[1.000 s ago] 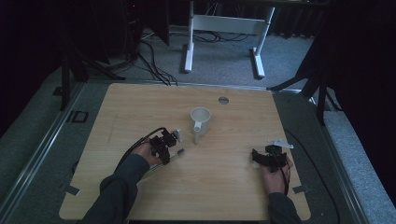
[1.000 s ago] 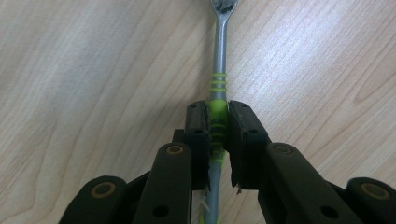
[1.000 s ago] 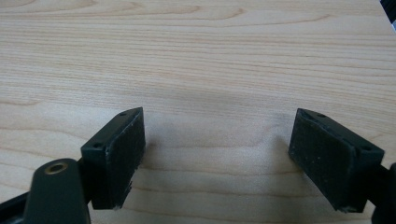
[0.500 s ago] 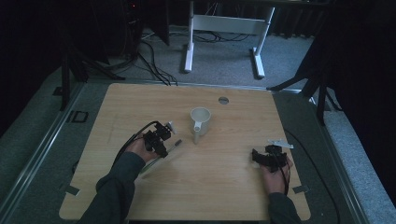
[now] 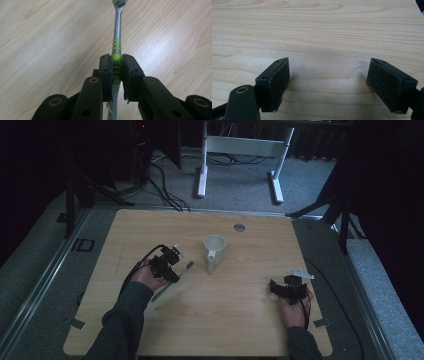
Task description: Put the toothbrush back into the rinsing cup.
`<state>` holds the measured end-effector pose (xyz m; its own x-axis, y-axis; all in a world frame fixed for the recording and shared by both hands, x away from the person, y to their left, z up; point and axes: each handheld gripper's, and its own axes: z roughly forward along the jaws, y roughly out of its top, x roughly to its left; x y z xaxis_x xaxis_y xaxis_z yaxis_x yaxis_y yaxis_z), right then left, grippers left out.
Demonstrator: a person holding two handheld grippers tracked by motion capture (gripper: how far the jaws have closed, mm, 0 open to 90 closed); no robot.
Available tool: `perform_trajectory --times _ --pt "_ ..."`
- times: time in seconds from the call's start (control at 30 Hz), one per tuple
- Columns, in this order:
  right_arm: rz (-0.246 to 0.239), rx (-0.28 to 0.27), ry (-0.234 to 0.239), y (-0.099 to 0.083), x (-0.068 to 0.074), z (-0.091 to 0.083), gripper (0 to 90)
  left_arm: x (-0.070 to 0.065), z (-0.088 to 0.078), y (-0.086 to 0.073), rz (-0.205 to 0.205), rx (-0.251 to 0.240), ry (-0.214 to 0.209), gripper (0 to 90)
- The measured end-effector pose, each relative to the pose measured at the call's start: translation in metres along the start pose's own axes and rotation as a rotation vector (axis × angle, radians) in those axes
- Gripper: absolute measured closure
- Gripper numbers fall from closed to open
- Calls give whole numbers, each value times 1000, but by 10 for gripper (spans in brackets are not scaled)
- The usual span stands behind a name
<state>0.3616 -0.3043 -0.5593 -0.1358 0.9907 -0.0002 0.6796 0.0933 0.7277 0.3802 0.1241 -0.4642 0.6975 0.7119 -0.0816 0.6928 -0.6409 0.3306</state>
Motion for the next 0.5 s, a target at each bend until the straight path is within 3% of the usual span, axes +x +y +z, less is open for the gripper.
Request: perform_trajectory --times 0.5 --pt "0 -1 0 0 0 0 181 3 -12 -1 -29 -102 10 791"
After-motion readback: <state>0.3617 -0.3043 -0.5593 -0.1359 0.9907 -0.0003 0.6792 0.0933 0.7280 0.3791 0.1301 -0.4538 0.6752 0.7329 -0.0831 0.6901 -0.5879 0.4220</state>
